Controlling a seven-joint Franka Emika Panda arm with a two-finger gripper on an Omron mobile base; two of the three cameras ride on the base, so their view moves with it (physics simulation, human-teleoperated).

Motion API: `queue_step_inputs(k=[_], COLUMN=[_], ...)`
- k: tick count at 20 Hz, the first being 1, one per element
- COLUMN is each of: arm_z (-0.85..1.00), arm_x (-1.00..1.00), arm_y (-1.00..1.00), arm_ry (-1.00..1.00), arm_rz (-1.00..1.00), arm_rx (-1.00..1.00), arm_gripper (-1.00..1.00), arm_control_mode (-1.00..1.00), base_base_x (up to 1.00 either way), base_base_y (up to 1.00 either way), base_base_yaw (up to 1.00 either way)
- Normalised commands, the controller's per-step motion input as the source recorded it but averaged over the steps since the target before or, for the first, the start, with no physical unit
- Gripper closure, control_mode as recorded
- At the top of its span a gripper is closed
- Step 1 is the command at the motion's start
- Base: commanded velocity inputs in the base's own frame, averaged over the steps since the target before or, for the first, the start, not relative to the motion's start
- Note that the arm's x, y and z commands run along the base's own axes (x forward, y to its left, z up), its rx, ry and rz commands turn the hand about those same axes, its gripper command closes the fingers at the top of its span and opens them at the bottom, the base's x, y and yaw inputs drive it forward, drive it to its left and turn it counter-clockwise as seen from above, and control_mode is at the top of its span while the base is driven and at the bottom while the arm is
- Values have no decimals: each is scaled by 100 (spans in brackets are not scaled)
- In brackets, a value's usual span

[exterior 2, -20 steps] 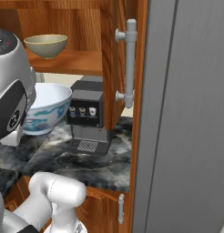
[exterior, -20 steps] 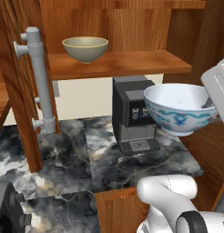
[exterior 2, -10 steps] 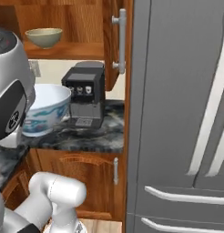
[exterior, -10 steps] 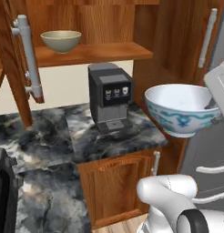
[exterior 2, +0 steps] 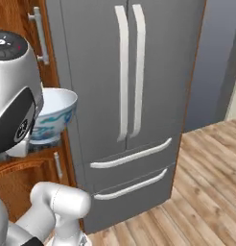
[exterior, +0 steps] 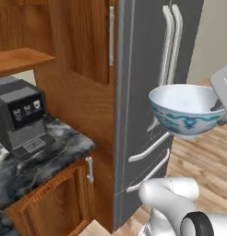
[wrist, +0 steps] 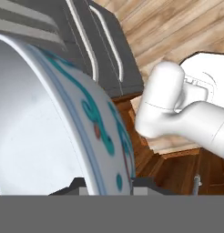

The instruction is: Pick up the bowls from the cabinet and place each bowl in front of a stool on the dining counter.

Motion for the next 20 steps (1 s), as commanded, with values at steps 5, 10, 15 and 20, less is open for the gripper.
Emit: queue_step_inputs(k=[5, 10, 15, 20], arm_z=[0, 0, 0, 0], arm_x=[0, 0, 0, 0], arm_y=[0, 0, 0, 0], arm_ry=[0, 0, 0, 0], arm_rz=[0, 0, 0, 0], arm_rx=[0, 0, 0, 0], arm_gripper=[100, 100, 100, 100], arm_control_mode=[100, 100, 100, 100], base_base_x=[-1, 0, 0, 12], base_base_y=[0, 0, -1, -16], base_base_yaw=[-100, -100, -96, -82])
